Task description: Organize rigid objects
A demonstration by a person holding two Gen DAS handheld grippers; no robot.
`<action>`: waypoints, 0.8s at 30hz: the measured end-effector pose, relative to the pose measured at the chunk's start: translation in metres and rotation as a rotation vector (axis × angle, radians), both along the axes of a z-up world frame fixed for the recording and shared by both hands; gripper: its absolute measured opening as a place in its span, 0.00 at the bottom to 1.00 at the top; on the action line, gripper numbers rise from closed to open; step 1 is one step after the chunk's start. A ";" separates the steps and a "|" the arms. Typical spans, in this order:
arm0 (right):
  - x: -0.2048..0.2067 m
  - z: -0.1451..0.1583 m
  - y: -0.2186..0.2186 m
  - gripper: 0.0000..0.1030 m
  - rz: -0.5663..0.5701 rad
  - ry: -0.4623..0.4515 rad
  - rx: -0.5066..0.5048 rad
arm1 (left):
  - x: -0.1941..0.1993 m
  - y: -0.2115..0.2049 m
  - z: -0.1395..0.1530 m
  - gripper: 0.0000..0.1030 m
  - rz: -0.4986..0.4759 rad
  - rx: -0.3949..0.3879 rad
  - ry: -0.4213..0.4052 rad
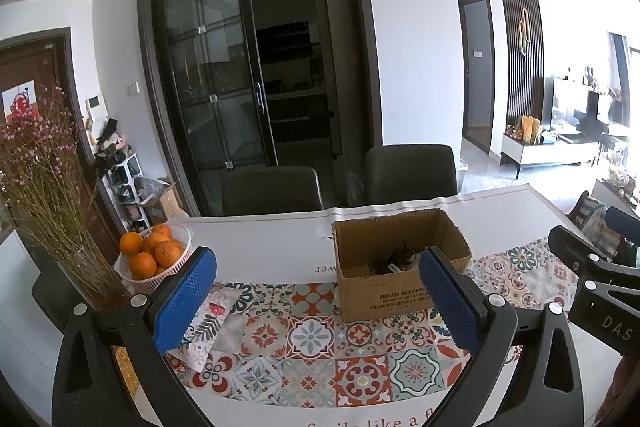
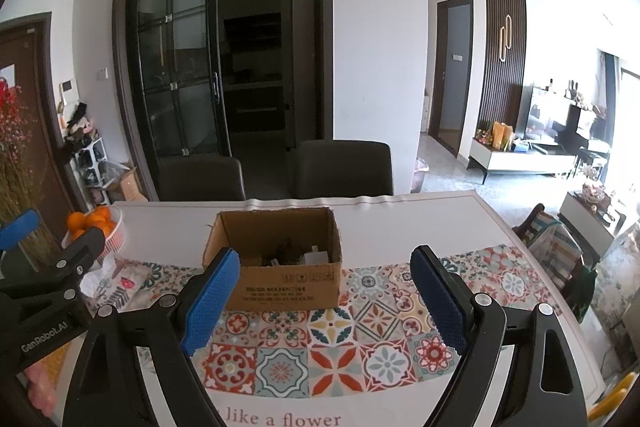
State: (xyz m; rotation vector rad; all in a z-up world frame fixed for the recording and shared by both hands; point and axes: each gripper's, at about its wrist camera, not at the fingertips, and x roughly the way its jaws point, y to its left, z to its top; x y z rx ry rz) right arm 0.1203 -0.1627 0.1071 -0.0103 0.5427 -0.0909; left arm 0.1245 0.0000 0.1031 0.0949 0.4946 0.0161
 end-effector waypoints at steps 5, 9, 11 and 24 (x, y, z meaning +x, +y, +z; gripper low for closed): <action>-0.001 0.001 0.001 0.86 0.000 -0.004 -0.001 | -0.002 0.001 0.003 1.00 -0.001 0.000 -0.007; 0.000 0.001 0.001 0.86 0.001 -0.004 0.000 | -0.003 0.001 0.002 1.00 -0.002 -0.001 -0.005; 0.000 0.001 0.002 0.86 0.002 -0.003 0.001 | -0.002 0.001 0.002 1.00 -0.001 0.000 -0.006; -0.002 0.002 0.004 0.86 0.004 -0.002 0.002 | -0.004 0.001 0.004 1.00 0.002 0.000 -0.008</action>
